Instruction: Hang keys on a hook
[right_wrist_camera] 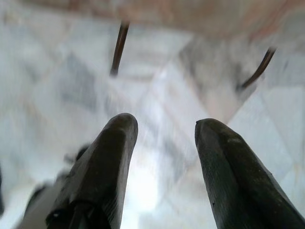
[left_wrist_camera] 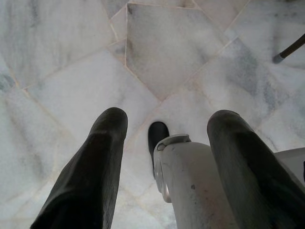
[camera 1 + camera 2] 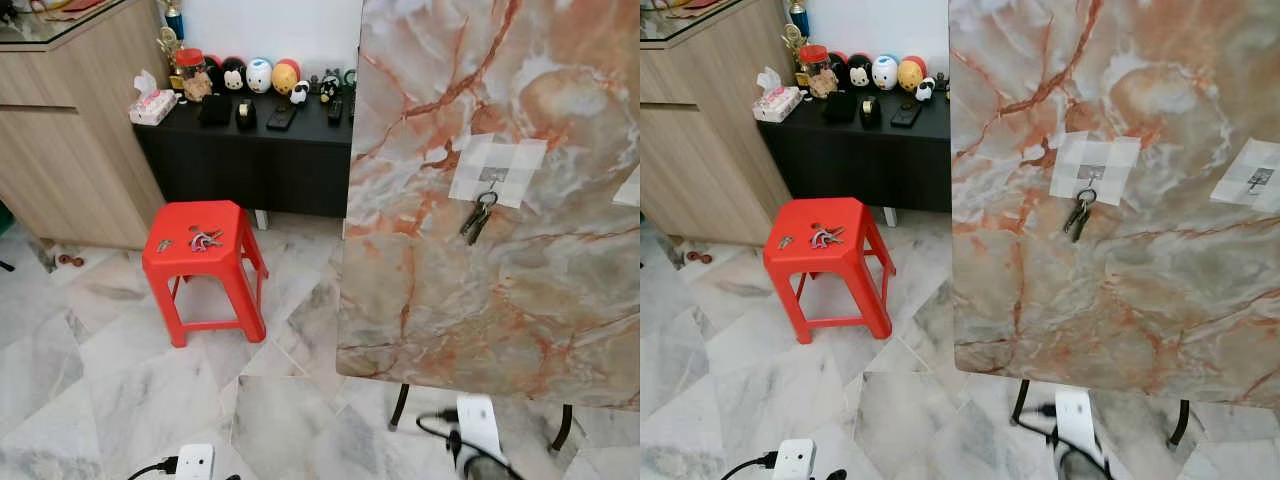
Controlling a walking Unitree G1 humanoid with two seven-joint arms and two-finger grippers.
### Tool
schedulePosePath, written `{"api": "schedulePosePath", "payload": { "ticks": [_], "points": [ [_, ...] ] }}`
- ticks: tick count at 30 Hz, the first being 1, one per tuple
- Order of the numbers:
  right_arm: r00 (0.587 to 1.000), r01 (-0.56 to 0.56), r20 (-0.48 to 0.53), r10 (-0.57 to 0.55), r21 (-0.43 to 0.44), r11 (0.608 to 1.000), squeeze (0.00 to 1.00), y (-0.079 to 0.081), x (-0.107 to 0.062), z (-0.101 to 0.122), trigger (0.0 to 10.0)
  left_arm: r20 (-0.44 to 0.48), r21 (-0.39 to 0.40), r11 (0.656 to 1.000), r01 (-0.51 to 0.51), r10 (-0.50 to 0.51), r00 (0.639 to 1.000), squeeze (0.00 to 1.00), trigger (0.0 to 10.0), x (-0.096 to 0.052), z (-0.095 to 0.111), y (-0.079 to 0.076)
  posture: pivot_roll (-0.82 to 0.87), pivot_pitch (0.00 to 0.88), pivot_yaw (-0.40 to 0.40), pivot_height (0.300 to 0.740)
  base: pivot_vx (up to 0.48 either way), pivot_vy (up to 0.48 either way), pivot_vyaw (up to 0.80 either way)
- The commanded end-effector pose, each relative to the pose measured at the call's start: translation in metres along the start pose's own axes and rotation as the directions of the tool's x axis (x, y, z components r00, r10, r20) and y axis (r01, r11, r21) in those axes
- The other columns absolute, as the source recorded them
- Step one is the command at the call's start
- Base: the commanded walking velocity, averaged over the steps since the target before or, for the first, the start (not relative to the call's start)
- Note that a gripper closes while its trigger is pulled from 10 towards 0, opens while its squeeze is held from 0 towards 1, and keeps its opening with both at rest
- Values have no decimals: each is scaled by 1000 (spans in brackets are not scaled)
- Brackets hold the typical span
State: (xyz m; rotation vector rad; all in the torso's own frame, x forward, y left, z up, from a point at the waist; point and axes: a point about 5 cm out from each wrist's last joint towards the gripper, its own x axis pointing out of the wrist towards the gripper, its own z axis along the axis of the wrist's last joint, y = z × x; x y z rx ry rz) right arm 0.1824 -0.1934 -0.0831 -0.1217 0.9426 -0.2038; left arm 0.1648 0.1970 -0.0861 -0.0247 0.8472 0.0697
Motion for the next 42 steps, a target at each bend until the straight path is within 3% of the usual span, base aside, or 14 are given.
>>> {"api": "schedulePosePath", "payload": {
  "ticks": [1,5,8,12,23,28,42],
  "points": [
    [999,0,-46,-1,-11,1000,0,-4,-1,-12,10000,-35,13,1000,-6,6,999,0,10000,-1,-5,4,97,44,-5,740,0,0,0],
    [998,-28,-58,32,63,998,0,-5,-4,-22,10000,-47,6,1000,-12,12,999,0,10000,-2,-6,7,87,36,2,740,0,0,0],
    [998,-29,-58,31,22,999,0,-7,-4,-24,10000,-56,7,1000,-8,8,998,0,10000,-2,-7,7,83,34,5,740,0,0,0],
    [997,-32,-67,36,57,998,0,-8,-5,-27,10000,-78,7,1000,-8,8,997,0,10000,-3,-11,8,86,24,6,740,0,307,0],
    [996,-66,-51,67,27,997,0,-5,-4,-22,10000,-97,1,1000,-16,16,995,0,10000,-4,-13,12,90,29,0,740,0,462,0],
    [996,-56,-60,59,64,996,0,-4,-4,-23,10000,-98,-3,1000,-10,10,995,0,10000,-3,-12,10,93,39,-1,740,0,448,0],
    [996,-75,-56,76,37,997,0,4,-4,-19,10000,-107,-10,1000,1,-2,994,0,10000,-5,-20,-1,97,58,-3,740,0,429,0]
  ]
}}
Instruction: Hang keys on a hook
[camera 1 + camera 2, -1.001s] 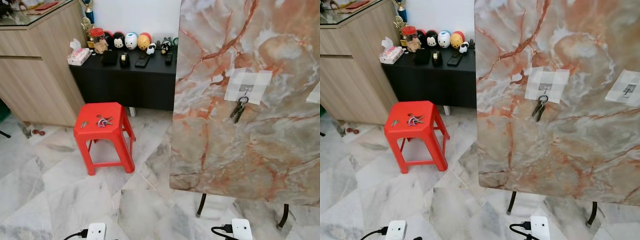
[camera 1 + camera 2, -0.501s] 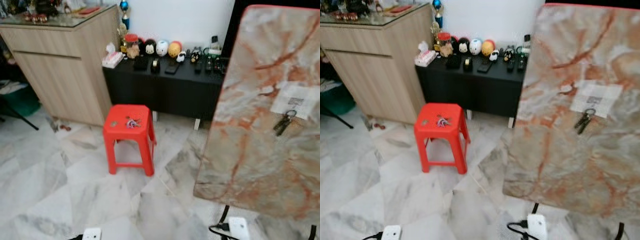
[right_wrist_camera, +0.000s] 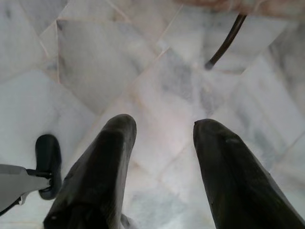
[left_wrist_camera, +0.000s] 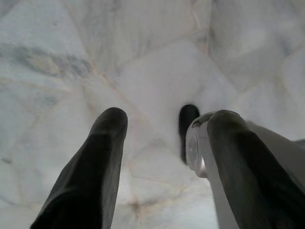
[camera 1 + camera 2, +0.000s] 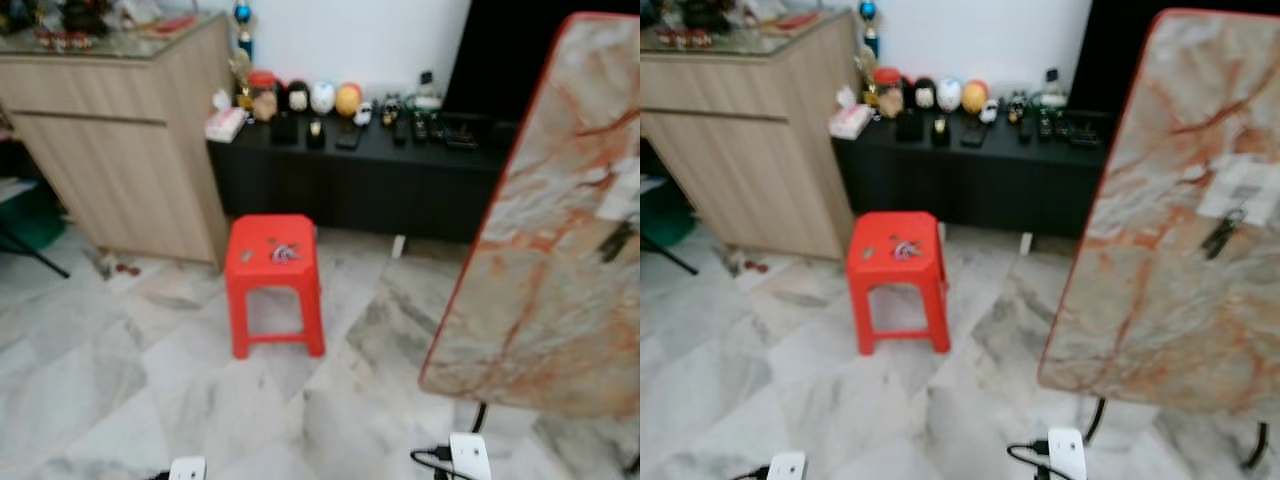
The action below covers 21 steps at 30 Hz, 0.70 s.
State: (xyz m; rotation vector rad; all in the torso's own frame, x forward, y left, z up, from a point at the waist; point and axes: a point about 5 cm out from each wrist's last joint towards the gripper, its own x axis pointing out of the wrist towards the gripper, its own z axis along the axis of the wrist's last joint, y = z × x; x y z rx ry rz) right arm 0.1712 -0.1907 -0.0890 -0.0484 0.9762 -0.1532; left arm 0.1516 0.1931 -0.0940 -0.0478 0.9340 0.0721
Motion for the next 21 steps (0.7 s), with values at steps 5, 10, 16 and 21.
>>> {"api": "schedulePosePath", "payload": {
  "ticks": [5,10,16,21],
  "points": [
    [1000,-2,-19,2,3,1000,0,2,-1,-5,10000,-15,6,1000,-5,5,1000,0,10000,-1,-4,3,98,61,-4,740,0,412,0],
    [1000,-8,-12,8,4,1000,0,3,0,-3,10000,-11,6,1000,-5,5,1000,0,10000,-2,-4,4,99,64,-5,740,0,391,0],
    [1000,-19,-6,19,-9,1000,0,8,0,-1,10000,-12,6,1000,-11,11,1000,0,10000,-3,-6,8,103,76,-6,740,0,376,0],
    [1000,-26,-3,26,-9,1000,0,8,-1,-4,10000,-15,7,1000,-16,16,1000,0,10000,-4,-8,13,103,82,-6,740,0,324,0]
  ]
}}
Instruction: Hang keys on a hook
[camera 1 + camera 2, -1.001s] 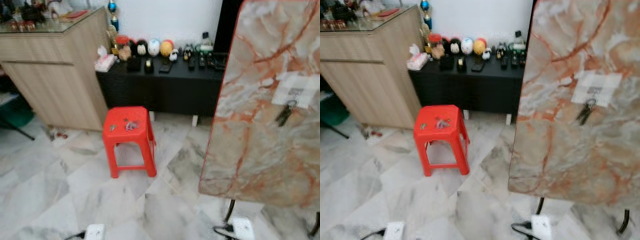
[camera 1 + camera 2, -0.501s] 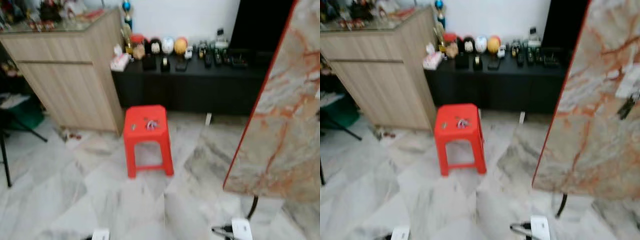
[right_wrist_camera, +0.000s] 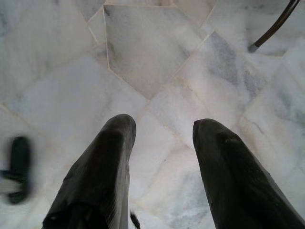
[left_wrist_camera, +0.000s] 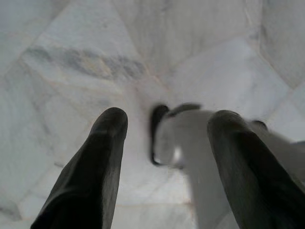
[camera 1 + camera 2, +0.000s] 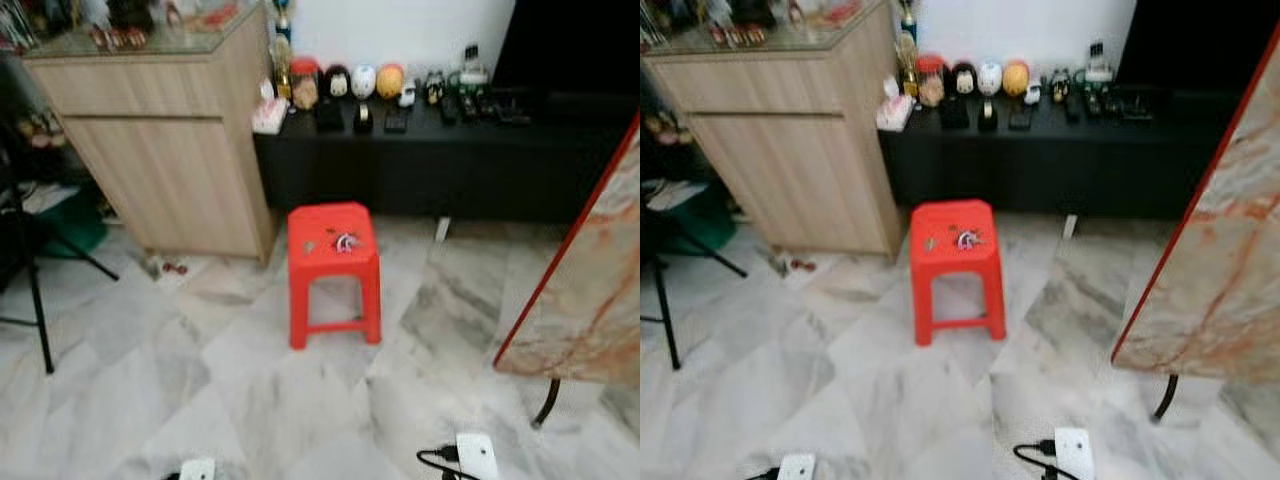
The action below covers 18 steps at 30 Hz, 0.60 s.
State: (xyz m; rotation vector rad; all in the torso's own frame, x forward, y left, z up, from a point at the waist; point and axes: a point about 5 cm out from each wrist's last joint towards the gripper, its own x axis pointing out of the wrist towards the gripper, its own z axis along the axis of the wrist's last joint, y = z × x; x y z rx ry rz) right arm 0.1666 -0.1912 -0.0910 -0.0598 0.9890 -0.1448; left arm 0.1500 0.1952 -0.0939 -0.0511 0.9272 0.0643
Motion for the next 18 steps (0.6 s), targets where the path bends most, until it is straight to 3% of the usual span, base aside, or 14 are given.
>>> {"api": "schedulePosePath", "payload": {
  "ticks": [1,12,18],
  "points": [
    [1000,-26,11,26,8,1000,0,9,0,0,10000,-22,9,1000,-25,25,999,0,10000,-3,-7,10,103,85,-6,740,0,0,0],
    [999,-31,11,31,3,1000,0,5,-1,-2,10000,-32,17,1000,-9,10,999,0,10000,-2,-10,-2,104,84,-7,740,0,0,0],
    [999,-44,13,44,-8,999,0,9,-1,0,10000,-13,35,999,2,-2,1000,0,10000,1,0,-6,101,73,-8,740,0,0,0]
  ]
}}
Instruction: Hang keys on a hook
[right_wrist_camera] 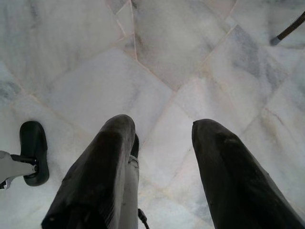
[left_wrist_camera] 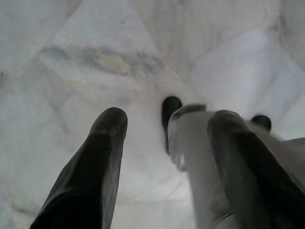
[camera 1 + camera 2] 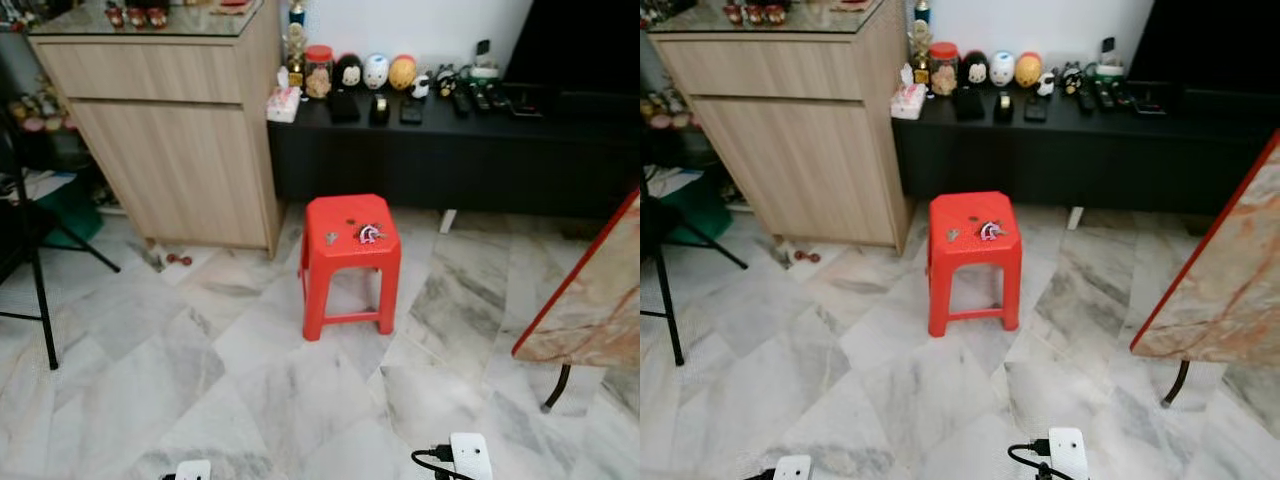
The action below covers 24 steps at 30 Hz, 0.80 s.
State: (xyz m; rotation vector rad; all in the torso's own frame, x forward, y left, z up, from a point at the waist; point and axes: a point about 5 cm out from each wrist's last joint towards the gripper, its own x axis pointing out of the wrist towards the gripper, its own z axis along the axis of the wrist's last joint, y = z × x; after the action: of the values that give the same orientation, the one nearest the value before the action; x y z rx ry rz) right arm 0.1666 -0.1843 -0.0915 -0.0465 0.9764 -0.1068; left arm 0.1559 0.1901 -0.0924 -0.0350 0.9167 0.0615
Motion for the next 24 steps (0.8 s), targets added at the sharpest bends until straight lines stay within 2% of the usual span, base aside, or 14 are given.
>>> {"api": "schedulePosePath", "payload": {
  "ticks": [1,5,10,17,24],
  "points": [
    [1000,-12,1,12,-1,1000,0,3,0,1,10000,-23,22,1000,8,-7,1000,0,10000,-1,-5,-2,102,71,-7,740,0,0,0],
    [1000,-26,9,26,-14,1000,0,5,0,3,10000,-27,33,999,9,-8,1000,0,10000,0,-5,-4,102,63,-10,740,120,0,0],
    [1000,-26,3,26,-30,999,0,4,0,2,10000,-21,41,999,17,-16,1000,0,10000,0,-3,-6,102,54,-10,740,253,0,630],
    [1000,-10,-3,10,-4,1000,0,0,0,0,10000,-26,46,999,24,-22,999,0,10000,-2,-8,-4,104,40,-9,740,0,0,0],
    [1000,-10,-21,10,20,1000,0,1,0,-3,10000,-28,44,999,23,-22,999,0,10000,-2,-9,-4,105,31,-8,740,245,0,0]
  ]
}}
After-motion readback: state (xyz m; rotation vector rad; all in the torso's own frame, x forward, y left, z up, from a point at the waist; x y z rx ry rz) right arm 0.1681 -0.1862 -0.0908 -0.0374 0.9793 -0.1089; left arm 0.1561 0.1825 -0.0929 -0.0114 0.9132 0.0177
